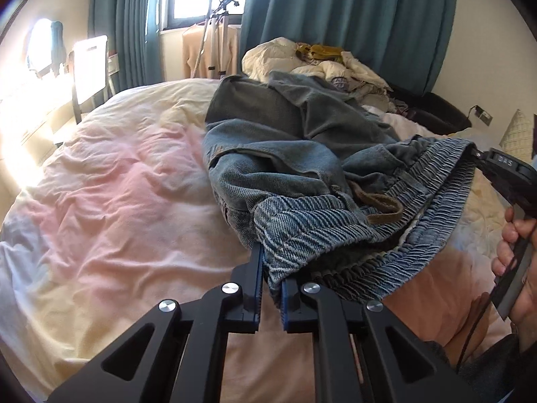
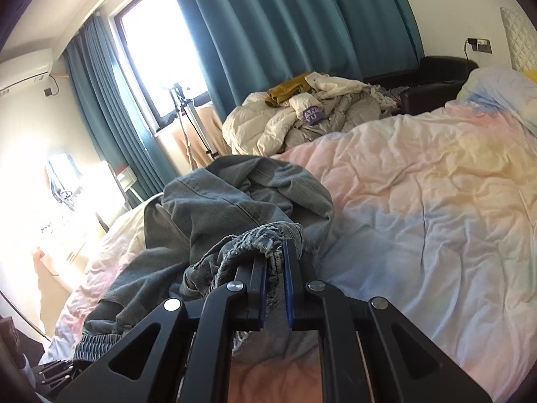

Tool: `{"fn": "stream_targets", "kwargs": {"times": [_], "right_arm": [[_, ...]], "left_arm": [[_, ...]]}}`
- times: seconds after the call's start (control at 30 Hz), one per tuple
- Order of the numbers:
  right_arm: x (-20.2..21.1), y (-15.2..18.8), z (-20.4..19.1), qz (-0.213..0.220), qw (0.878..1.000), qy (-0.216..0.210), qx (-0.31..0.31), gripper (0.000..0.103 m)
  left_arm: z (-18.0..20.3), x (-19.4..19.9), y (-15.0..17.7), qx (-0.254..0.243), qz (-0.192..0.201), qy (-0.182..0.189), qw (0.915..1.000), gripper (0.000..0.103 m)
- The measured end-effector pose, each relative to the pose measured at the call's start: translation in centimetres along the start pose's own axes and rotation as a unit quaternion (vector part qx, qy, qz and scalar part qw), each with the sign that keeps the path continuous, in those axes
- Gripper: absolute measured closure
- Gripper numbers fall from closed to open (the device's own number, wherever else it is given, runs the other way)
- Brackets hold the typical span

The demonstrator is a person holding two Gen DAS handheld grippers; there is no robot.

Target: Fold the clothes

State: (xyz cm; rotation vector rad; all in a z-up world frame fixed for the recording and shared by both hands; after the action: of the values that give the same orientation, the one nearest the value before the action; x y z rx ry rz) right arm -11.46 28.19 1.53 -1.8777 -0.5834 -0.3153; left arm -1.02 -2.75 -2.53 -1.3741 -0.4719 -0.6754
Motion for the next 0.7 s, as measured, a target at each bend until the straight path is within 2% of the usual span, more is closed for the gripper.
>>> {"fn": "stream_targets", "kwargs": {"times": [0.07, 0.17, 0.37, 0.5, 0.7], "right_arm": [[0.6, -2.1, -0.3, 0.015, 1.0, -0.004, 0.014, 0.096], [0.8, -5.9, -0.2, 0.028, 0.999, 0.0, 0.045, 0.096], [0.3, -14.8, 2.1, 0.044, 0.997, 0.007, 0.07, 0.096], [-1.0, -20.1, 5.3, 0.055, 0.996, 0.017, 0.072, 0.096], [-5.0, -25.2, 11.9, 0.051, 0.994, 0.054, 0.081, 0.096]], "left_arm": [[1.6, 1.1, -0.3, 0.005, 0.016, 0.044, 0.9989, 0.095], [4.8, 1.9, -0.9, -0.003, 0.033, 0.084, 0.9959, 0.095], [12.5, 1.4, -3.7, -0.007, 0.054, 0.173, 0.9835, 0.095], [18.2, -0.7, -6.3, -0.024, 0.069, 0.213, 0.9743, 0.095], [25.5, -8.5, -8.7, -0.04, 0.052, 0.248, 0.9664, 0.095]]}}
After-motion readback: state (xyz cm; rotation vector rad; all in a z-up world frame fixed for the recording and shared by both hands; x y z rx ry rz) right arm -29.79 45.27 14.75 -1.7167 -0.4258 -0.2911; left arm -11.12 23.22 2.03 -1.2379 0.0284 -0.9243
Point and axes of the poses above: each gripper's, at about its wrist camera, not at the fingertips, and x roughly against the way its jaws point, z to its right, y to its underside, the point moved 1 cm from there along -x, roughly the way its jaws point, and after that the axes turned 1 degree about -x, right-handed, at the moved point
